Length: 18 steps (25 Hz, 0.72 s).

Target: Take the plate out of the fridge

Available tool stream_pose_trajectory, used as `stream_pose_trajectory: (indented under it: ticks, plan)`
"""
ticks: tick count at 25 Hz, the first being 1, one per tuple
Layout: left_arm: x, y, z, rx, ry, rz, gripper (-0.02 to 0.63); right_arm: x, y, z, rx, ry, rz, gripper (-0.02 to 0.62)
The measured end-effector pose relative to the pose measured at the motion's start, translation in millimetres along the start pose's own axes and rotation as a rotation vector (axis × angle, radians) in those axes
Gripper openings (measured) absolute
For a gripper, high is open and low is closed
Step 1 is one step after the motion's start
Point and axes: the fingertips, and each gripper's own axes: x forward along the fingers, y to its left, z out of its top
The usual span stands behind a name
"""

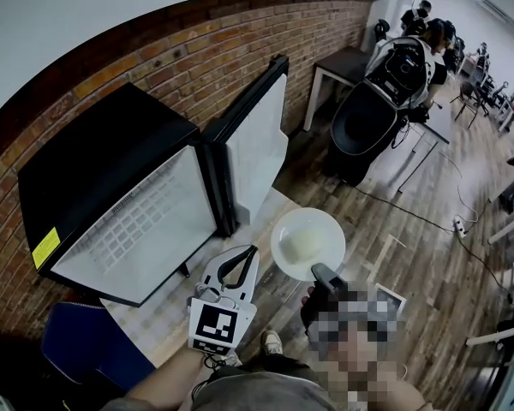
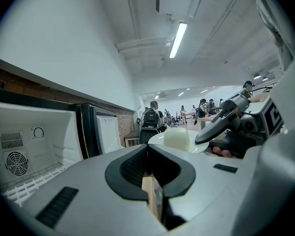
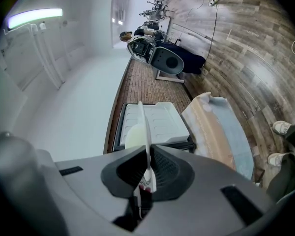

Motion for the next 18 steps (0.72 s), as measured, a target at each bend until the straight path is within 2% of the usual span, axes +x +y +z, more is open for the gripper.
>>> stream_pose_trajectory:
  ticks: [9,18]
  plan:
    - [4.9,-1.1,9.0,0.009,-0.02,-0.005,0.018,0.7,9.4,6.5,-0.012,0.009,0.017,0.035]
    - [5.6,-0.1,8.7,0.009,0.0,-0.006,0.018,3.2,15.7,6.1,-0.012,0.022,0.026,0.036]
